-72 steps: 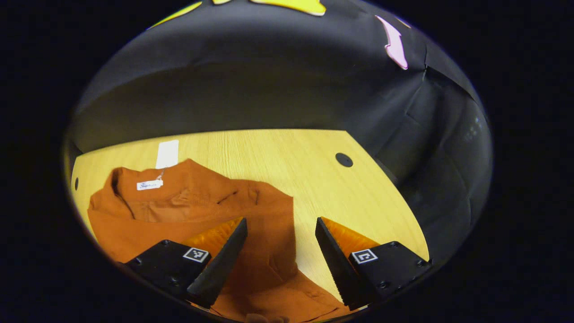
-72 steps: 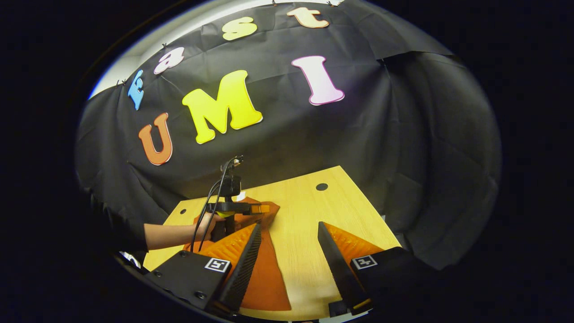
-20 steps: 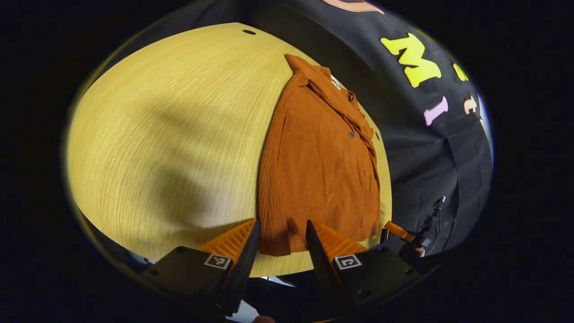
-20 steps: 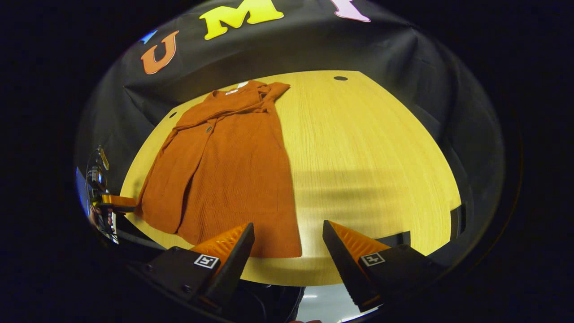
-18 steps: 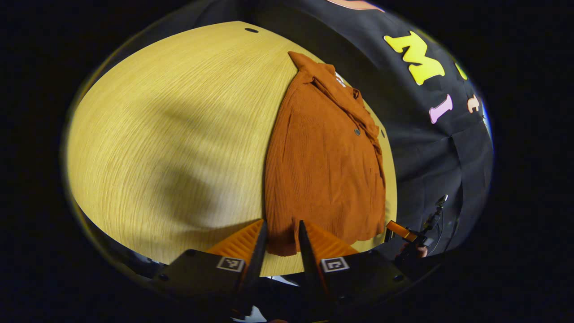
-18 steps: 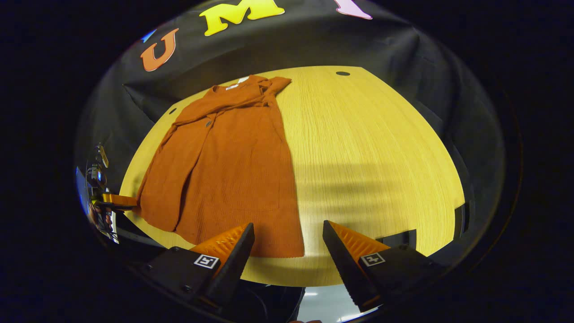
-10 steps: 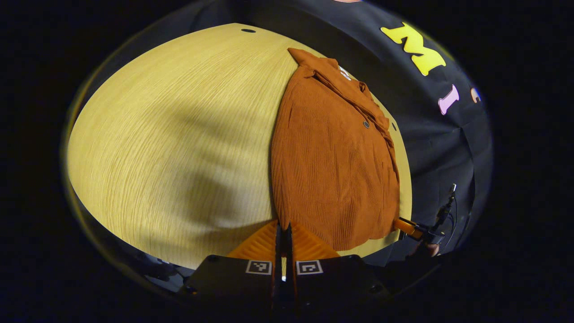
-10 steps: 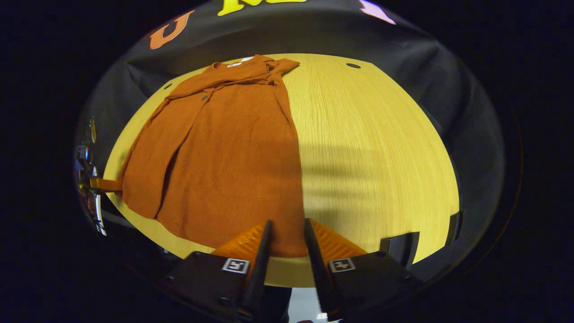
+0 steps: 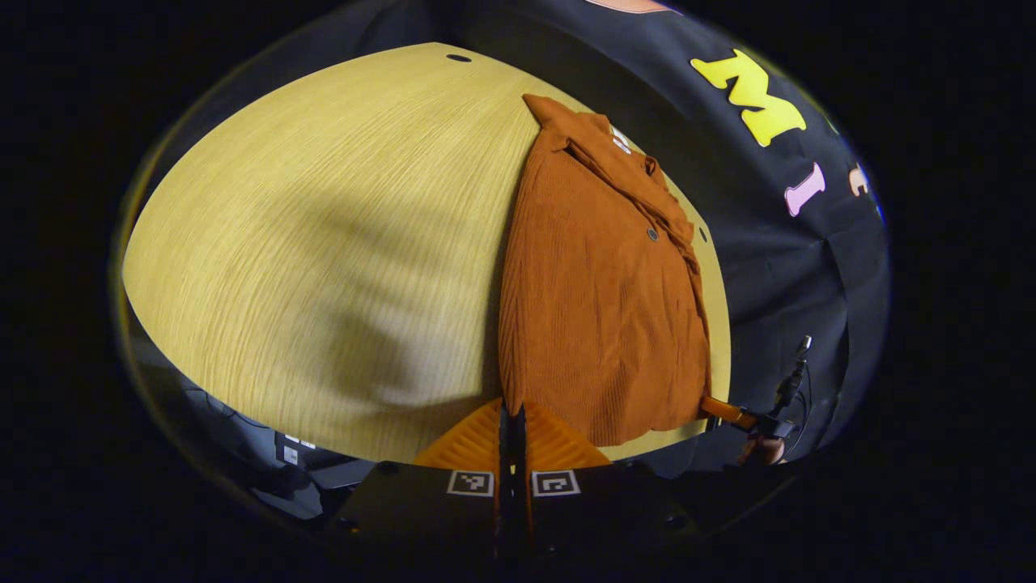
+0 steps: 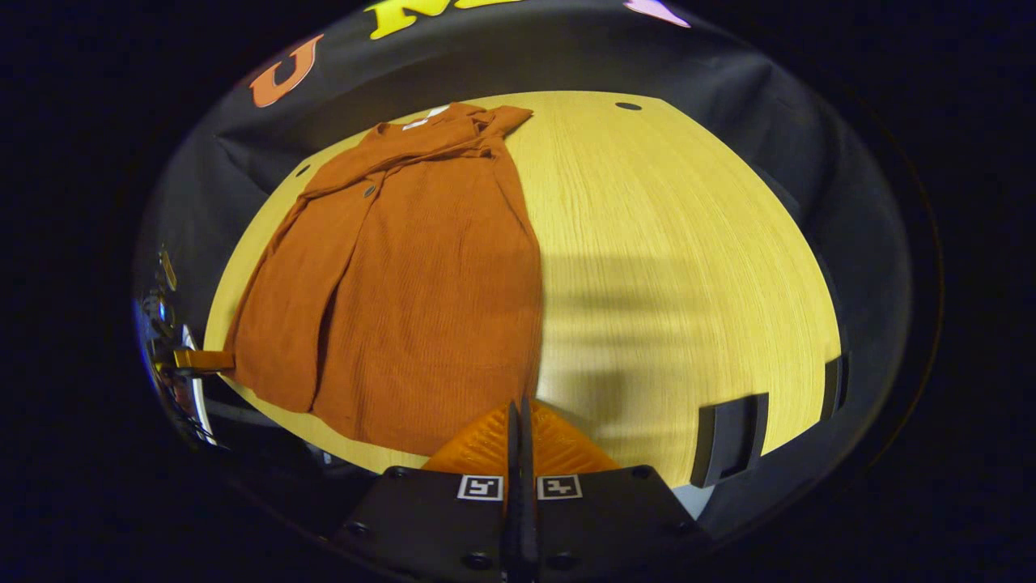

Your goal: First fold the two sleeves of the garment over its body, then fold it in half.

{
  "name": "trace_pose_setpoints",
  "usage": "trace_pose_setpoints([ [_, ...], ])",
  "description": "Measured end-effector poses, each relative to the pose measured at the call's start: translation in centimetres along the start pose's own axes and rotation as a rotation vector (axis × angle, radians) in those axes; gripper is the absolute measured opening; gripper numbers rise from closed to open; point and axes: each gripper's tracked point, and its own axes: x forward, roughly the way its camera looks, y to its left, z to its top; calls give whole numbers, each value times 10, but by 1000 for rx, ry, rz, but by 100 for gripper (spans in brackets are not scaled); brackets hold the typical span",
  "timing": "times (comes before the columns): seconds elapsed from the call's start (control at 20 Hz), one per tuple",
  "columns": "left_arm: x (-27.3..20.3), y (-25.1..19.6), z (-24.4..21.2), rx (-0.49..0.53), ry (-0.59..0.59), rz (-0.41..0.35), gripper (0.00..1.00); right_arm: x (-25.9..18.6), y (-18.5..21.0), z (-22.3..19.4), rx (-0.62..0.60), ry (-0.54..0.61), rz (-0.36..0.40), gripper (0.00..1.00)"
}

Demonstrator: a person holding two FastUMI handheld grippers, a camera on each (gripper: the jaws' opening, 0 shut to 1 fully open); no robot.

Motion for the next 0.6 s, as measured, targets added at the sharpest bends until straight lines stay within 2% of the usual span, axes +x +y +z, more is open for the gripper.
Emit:
trace_pose_setpoints([
  [0.2, -34, 5, -21, -38, 6, -40, 3, -19, 6, 27, 121, 5, 55, 1],
  [0.35, -60, -2, -21, -74, -20, -77, 3, -40, 14, 58, 173, -42, 92, 1],
  [0.45, -76, -18, -9, -50, -40, -111, 3, -59, 25, 81, 184, -92, 114, 1],
  [0.6, -91, -53, 36, -35, -101, -166, 3, -86, 37, 135, 225, -186, 160, 0],
])
